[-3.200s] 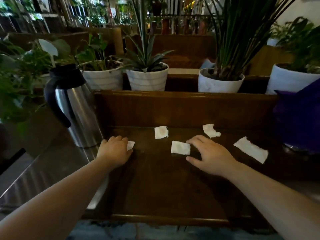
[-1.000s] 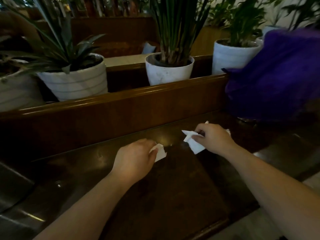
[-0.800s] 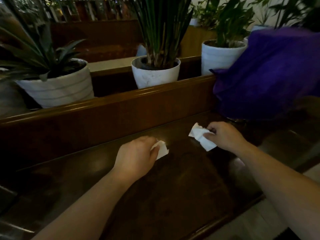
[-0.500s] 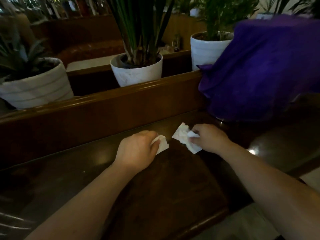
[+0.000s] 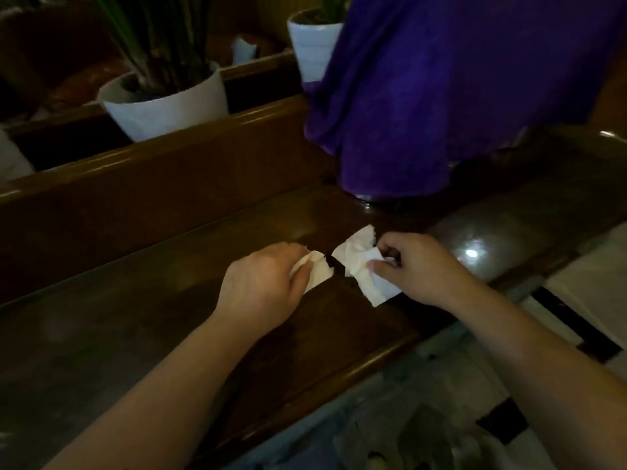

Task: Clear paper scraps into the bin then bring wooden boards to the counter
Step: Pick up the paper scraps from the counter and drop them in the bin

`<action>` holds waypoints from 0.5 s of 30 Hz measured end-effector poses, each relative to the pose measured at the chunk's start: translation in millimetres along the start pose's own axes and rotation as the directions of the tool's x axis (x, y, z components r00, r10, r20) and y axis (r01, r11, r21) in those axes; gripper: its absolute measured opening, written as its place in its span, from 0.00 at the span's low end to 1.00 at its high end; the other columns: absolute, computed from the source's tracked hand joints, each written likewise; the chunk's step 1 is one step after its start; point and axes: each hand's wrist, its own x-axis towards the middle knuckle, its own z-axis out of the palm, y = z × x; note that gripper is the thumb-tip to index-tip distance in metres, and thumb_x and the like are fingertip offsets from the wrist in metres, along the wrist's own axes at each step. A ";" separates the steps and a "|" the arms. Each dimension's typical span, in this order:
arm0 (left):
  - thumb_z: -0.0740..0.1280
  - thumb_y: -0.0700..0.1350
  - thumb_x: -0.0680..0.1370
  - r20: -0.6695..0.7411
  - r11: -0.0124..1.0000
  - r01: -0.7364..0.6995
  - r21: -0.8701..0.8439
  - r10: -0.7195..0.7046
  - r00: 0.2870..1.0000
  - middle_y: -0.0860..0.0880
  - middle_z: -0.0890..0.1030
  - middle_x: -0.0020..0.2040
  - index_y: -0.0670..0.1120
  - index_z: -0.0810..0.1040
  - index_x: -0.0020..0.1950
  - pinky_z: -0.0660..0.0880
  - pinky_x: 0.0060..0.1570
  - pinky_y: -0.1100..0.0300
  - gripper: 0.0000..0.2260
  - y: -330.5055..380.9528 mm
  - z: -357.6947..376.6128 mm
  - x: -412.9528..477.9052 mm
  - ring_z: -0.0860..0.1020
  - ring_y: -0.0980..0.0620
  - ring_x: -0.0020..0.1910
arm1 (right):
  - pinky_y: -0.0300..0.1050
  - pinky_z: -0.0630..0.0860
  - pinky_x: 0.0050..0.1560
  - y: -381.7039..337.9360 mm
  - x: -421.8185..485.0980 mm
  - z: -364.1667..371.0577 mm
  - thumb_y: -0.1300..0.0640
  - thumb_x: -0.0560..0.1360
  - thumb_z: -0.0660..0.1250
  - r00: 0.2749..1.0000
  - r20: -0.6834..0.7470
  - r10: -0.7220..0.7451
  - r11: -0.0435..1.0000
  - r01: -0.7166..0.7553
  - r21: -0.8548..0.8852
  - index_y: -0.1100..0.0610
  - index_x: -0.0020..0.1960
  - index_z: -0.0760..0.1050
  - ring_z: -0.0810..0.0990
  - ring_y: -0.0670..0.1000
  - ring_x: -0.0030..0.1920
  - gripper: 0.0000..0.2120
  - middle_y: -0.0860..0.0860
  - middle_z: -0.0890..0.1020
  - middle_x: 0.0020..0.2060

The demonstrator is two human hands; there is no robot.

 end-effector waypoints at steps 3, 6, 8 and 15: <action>0.60 0.53 0.78 0.006 0.993 -0.101 -0.054 0.101 0.995 0.52 0.82 0.53 0.51 0.77 0.57 0.67 0.32 0.68 0.13 24.0 11.6 -1.3 0.78 0.59 0.42 | 0.37 0.63 0.29 15.1 -60.8 -5.8 0.50 0.74 0.69 0.987 -0.113 0.115 0.993 -0.111 0.037 0.43 0.35 0.65 0.72 0.41 0.30 0.14 0.44 0.72 0.29; 0.59 0.53 0.78 0.021 0.967 -0.204 -0.151 0.210 0.977 0.53 0.83 0.52 0.51 0.78 0.56 0.70 0.35 0.64 0.12 48.5 23.6 -18.3 0.79 0.57 0.45 | 0.34 0.62 0.29 20.3 -127.3 -0.7 0.51 0.74 0.69 0.941 -0.200 0.273 0.962 -0.264 0.073 0.45 0.35 0.66 0.71 0.41 0.30 0.13 0.44 0.72 0.29; 0.58 0.54 0.78 0.048 0.941 -0.262 -0.214 0.278 0.959 0.54 0.82 0.50 0.52 0.78 0.55 0.72 0.35 0.62 0.12 63.3 32.6 -33.7 0.79 0.57 0.43 | 0.36 0.63 0.29 21.0 -168.5 7.2 0.50 0.74 0.69 0.897 -0.232 0.376 0.927 -0.359 0.113 0.46 0.35 0.68 0.71 0.41 0.30 0.12 0.45 0.72 0.29; 0.63 0.49 0.77 0.053 0.791 -0.456 -0.408 0.520 0.853 0.49 0.83 0.44 0.48 0.79 0.51 0.75 0.32 0.58 0.08 120.8 58.5 -87.8 0.80 0.51 0.38 | 0.45 0.68 0.33 24.6 -296.0 40.7 0.50 0.75 0.69 0.750 -0.216 0.625 0.777 -0.570 0.269 0.53 0.40 0.74 0.75 0.51 0.32 0.08 0.52 0.76 0.32</action>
